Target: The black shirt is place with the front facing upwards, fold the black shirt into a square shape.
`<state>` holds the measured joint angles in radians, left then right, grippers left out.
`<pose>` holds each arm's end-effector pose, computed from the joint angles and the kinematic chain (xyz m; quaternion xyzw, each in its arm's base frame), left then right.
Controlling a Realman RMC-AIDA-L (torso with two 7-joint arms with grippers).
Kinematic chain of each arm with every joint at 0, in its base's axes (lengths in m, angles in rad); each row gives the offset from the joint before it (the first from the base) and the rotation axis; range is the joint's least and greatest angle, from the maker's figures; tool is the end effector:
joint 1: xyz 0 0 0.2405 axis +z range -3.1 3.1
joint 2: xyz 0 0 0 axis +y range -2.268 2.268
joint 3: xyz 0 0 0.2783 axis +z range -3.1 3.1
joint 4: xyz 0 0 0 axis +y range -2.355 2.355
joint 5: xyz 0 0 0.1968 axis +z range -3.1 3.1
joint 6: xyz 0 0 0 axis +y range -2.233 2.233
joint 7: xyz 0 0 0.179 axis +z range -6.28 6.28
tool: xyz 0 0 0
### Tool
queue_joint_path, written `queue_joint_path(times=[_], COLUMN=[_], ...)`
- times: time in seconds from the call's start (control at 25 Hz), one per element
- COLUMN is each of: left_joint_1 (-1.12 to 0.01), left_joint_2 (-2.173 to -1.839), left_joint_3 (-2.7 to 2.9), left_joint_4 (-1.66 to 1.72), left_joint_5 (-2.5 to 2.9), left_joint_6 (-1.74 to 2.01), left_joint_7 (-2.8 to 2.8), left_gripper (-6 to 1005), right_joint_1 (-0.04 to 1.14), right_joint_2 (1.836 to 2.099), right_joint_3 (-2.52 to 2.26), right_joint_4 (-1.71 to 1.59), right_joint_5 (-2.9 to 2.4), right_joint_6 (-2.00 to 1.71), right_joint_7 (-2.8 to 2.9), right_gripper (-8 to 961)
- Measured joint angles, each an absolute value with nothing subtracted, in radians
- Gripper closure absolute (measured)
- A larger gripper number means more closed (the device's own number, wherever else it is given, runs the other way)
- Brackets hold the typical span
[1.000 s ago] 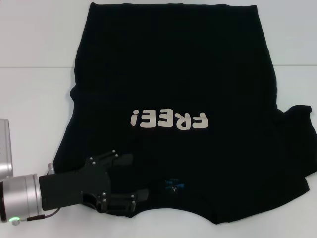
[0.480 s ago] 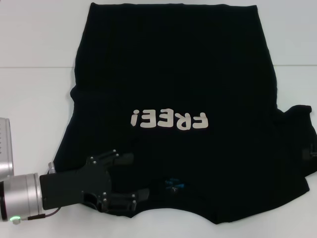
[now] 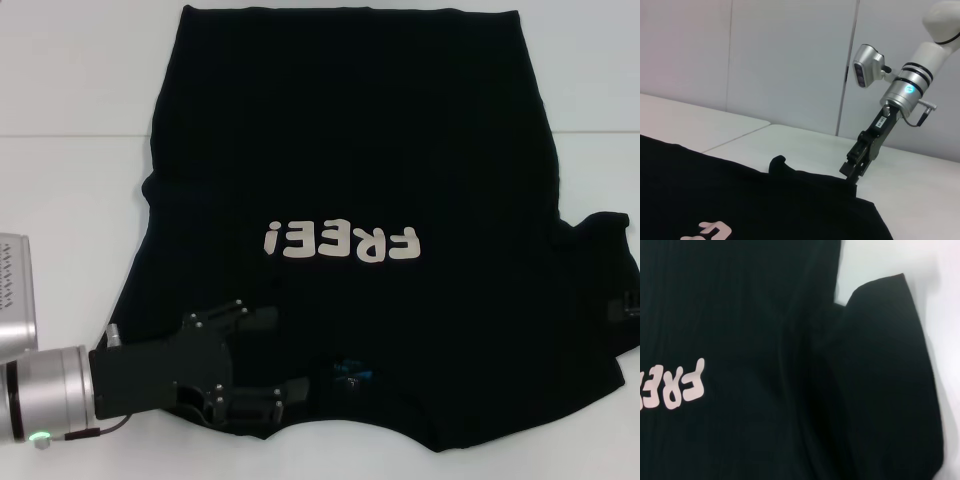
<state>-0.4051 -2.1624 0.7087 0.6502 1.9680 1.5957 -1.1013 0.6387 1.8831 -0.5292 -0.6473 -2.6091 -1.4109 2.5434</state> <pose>-0.2648 0.2933 -0.0740 -0.9433 -0.1436 -0.2661 0.1368 0.3615 0.3739 0.0403 -0.6874 0.6967 0.0432 0.2005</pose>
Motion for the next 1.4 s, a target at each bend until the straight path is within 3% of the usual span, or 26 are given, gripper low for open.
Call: queue_joint_path(times=[0.8,1.24,1.4], left_joint_1=[-0.408,-0.408,-0.407], left_joint_2=[-2.163,-2.163,-2.163], left_joint_3=[0.709,0.704,0.705], left_joint_4=[0.644,0.644,0.644], left_joint_5=[1.968,1.963,1.963], left_joint_6=[1.594,1.6,1.6], left_joint_7=[-1.106,-1.108,-1.108], left_gripper=[51,50,50], right_joint_1=[0.651,0.652,0.652], right_joint_2=[1.89,1.89,1.89], right_joint_3=[-0.529,-0.53,-0.539], right_joint_4=[-0.621,-0.62,-0.62], right_joint_5=[-2.606,-2.61,-2.612], right_joint_6=[-1.367,-1.356,-1.355], right_joint_7=[2.555,2.558,2.566], right_gripper=[73,528,649])
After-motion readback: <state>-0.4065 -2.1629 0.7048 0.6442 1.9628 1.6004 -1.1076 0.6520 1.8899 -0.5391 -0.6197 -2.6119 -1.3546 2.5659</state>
